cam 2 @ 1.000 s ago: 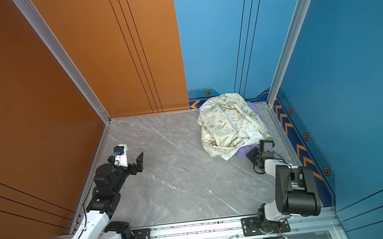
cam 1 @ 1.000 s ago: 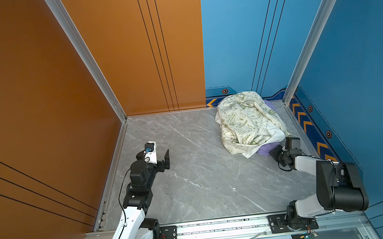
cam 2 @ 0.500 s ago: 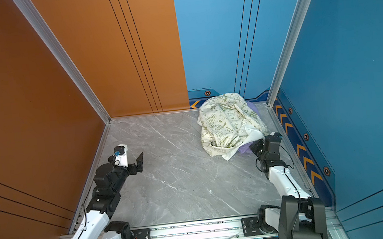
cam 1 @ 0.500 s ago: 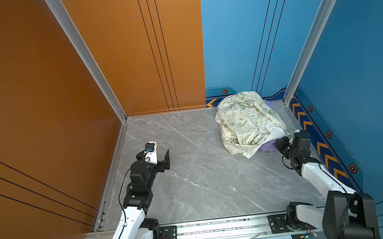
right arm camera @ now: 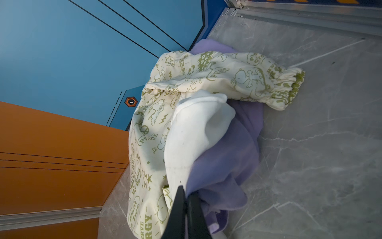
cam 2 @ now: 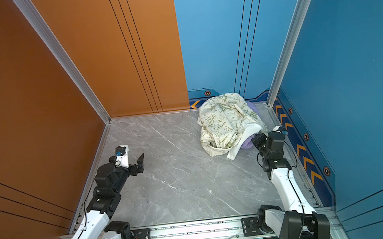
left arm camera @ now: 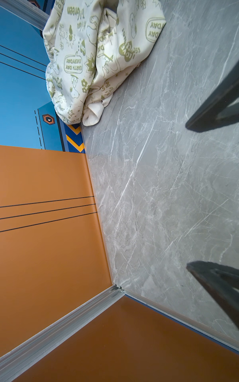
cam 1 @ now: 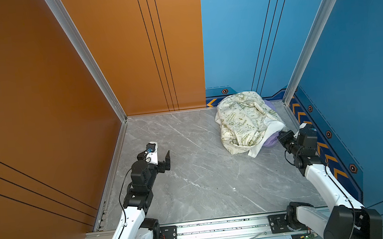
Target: Pick out a specific cloth from the pile
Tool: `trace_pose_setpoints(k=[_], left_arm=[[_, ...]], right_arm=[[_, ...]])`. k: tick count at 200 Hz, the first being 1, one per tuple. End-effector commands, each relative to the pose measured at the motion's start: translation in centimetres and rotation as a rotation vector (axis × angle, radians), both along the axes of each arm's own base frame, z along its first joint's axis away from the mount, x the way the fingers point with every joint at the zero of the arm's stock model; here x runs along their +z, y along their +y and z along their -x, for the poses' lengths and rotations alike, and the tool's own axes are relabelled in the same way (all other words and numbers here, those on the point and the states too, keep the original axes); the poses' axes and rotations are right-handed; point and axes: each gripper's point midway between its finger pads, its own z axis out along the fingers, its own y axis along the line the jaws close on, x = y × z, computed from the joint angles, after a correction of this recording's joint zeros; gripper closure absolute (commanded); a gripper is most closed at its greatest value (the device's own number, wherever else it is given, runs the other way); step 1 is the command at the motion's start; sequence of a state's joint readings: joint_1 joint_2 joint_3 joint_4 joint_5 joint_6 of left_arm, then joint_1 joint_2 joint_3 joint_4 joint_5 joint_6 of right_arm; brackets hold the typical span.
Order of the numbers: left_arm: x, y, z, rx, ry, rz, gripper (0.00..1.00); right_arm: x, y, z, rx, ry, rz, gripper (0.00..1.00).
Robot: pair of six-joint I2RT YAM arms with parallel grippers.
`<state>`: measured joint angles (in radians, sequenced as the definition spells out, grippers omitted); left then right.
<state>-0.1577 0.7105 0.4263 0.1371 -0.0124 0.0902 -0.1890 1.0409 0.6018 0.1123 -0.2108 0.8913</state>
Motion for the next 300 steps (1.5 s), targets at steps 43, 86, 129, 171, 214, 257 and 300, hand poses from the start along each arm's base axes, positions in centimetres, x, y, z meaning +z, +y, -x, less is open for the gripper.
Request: trace_pose_setpoints(k=[43, 86, 129, 171, 214, 257, 300], left_arm=[[-0.4, 0.2, 0.3, 0.011, 0.006, -0.034, 0.02], [-0.4, 0.1, 0.4, 0.008, 0.005, -0.043, 0.02], [-0.3, 0.0, 0.4, 0.007, 0.003, -0.046, 0.02], [-0.3, 0.0, 0.5, 0.008, 0.000, -0.049, 0.02], [-0.3, 0.0, 0.5, 0.008, 0.000, -0.051, 0.02], [-0.3, 0.0, 0.6, 0.008, 0.003, -0.057, 0.02], [-0.4, -0.1, 0.6, 0.006, 0.004, -0.065, 0.02]], right_arm=[[8.5, -0.1, -1.8, 0.005, -0.194, 0.022, 1.00], [14.0, -0.4, -2.9, 0.001, -0.302, 0.046, 1.00], [20.1, -0.7, -3.4, -0.014, -0.424, 0.082, 1.00], [23.4, 3.3, -4.8, 0.135, -0.439, 0.194, 1.00], [19.9, 13.1, -5.8, 0.481, -0.270, 0.500, 1.00], [10.7, 20.1, -4.9, 0.780, -0.028, 0.670, 1.00], [2.1, 22.7, -2.6, 1.005, 0.229, 0.702, 0.70]])
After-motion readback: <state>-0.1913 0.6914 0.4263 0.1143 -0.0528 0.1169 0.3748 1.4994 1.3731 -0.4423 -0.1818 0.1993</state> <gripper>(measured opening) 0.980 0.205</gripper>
